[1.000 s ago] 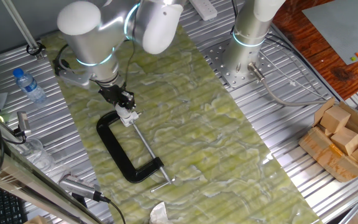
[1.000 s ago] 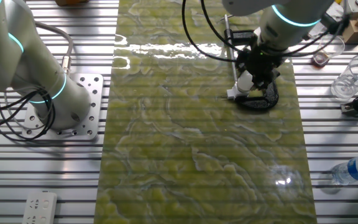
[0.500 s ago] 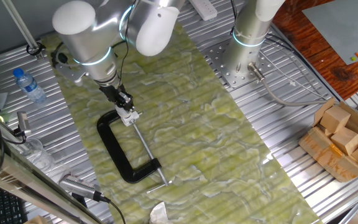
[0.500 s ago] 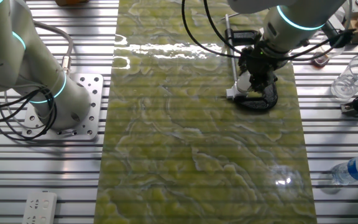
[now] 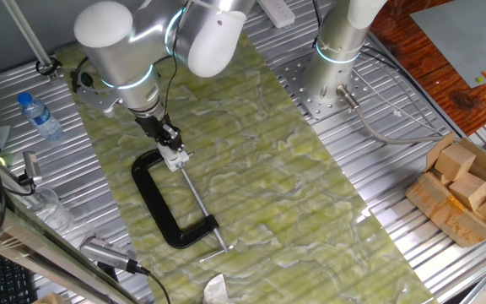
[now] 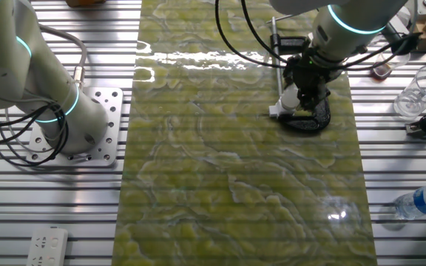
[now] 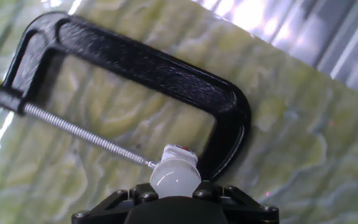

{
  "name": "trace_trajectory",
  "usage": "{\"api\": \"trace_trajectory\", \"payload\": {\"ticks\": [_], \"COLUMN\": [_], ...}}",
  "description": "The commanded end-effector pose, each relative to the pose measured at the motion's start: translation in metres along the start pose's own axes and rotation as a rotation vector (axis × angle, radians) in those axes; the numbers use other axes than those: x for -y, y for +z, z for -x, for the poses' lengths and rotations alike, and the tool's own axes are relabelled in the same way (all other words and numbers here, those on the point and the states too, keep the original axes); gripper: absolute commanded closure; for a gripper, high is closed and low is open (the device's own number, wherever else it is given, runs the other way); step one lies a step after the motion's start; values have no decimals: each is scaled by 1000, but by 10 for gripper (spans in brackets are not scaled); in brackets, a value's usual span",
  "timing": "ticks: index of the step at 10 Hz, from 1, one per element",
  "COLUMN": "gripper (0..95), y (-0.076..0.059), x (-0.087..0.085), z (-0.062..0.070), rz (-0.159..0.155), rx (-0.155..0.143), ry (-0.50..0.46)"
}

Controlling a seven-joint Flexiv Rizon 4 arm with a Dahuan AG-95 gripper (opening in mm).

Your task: Install the light bulb by rotating it

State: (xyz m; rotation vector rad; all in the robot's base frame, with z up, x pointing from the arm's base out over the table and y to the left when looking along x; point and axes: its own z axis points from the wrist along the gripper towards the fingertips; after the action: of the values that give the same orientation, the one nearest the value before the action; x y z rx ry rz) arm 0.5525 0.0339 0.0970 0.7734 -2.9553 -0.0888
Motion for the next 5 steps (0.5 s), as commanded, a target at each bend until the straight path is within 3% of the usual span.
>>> {"api": "trace_trajectory", "payload": {"ticks": [1,3,4,5], "gripper": [190,190,190,570], "y": [-1,-14,-30,-45], "x": [-1,-2,-5,-8], "z": [0,1,2,1], "rz": [-4,0,-4,-17], "rx": [-4,-11,-14,-11], "ry": [-38,-5,14,77]}}
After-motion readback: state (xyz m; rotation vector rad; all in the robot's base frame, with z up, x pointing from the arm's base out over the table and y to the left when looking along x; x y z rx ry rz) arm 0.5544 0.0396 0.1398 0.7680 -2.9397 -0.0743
